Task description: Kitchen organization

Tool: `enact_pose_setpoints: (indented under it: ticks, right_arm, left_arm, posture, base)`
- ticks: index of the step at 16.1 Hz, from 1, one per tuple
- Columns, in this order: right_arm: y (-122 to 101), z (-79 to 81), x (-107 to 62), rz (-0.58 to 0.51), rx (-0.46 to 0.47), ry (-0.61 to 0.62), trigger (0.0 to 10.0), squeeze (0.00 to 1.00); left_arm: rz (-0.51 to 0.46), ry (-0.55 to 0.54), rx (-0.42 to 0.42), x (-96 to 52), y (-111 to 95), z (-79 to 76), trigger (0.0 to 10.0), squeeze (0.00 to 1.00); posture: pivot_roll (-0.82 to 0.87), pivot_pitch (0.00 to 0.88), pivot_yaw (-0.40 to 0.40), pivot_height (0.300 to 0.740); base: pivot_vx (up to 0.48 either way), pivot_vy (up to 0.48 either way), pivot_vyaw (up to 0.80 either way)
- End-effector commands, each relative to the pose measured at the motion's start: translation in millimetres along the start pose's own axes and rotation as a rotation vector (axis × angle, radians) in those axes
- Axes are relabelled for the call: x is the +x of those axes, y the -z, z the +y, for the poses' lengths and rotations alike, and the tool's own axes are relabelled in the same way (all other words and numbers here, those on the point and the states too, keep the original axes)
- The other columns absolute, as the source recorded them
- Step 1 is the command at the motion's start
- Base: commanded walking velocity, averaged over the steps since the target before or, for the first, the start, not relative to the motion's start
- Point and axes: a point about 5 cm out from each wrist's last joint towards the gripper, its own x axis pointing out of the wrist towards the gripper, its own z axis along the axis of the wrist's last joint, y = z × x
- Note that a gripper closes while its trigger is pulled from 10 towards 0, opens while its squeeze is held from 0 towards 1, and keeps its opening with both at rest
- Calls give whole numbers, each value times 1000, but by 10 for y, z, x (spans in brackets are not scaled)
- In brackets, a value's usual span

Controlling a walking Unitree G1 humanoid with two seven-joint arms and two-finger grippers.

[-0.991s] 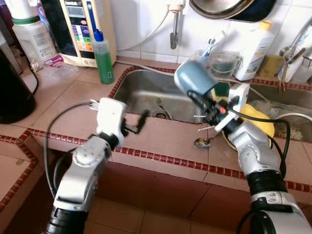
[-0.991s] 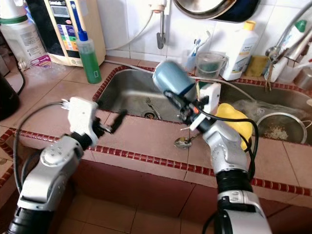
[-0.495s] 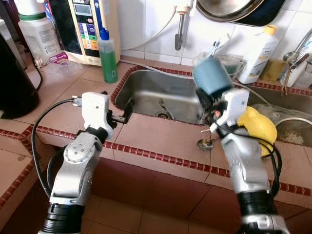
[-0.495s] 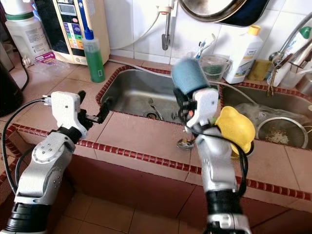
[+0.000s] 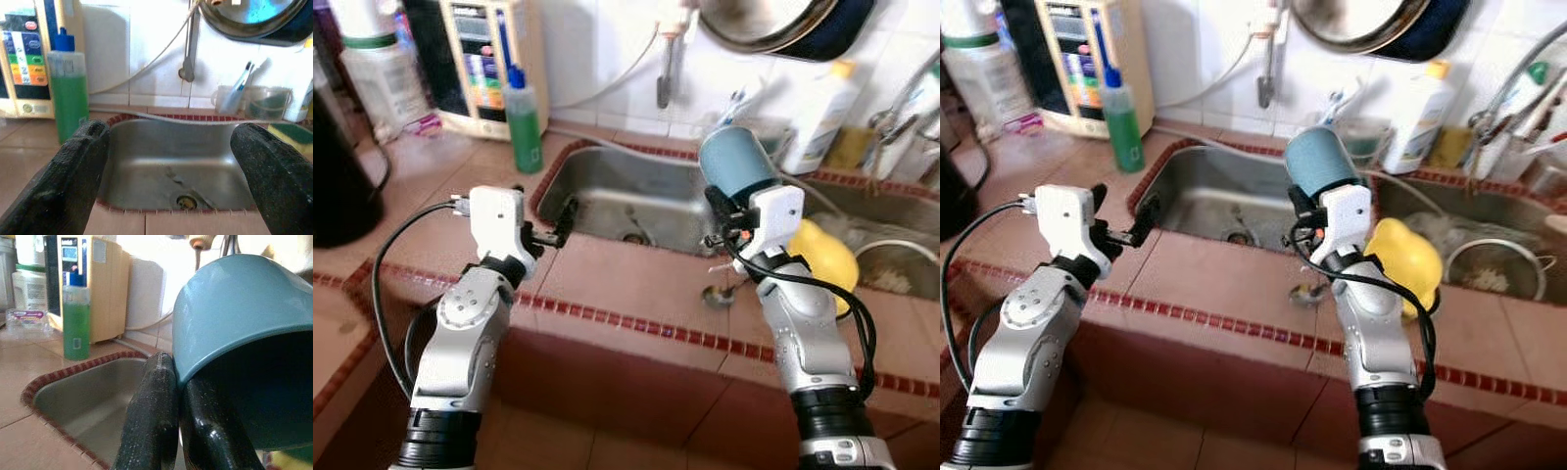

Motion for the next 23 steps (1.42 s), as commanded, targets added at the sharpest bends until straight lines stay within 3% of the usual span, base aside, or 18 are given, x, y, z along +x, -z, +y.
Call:
enact_pose_setpoints:
  ticks: [1, 7, 15, 18, 20, 23]
  right_arm:
    - [-110, 0, 30, -31, -38, -17, 10000, 0]
    - [-255, 62, 72, -86, -28, -68, 10000, 0]
    - [-233, 120, 33, -44, -10, -125, 10000, 0]
    - [-198, 34, 58, 25, -20, -121, 10000, 0]
    - [-180, -76, 92, 63, -77, -139, 10000, 0]
    - [-145, -196, 125, 141, -40, -140, 10000, 0]
  left_arm:
    - [-11, 10, -6, 19, -25, -4, 10000, 0]
    - [-14, 6, -12, 3, -31, 5, 10000, 0]
    - [2, -18, -40, -2, -6, 4, 10000, 0]
    - [65, -17, -58, 11, 7, -2, 10000, 0]
    - [94, 59, -34, -3, -15, -92, 10000, 0]
    - [117, 146, -2, -50, -54, -217, 10000, 0]
  posture:
    - [-88, 19, -47, 740]
    - [-86, 25, -52, 740]
    - [-88, 15, -49, 740]
    - [-93, 8, -48, 740]
    - [-97, 19, -44, 740]
    - [-94, 33, -43, 740]
  base:
    - [334, 0, 0]
    - [352, 0, 0]
    - [243, 0, 0]
    - [0, 0, 0]
    - [0, 0, 0]
    - [0, 0, 0]
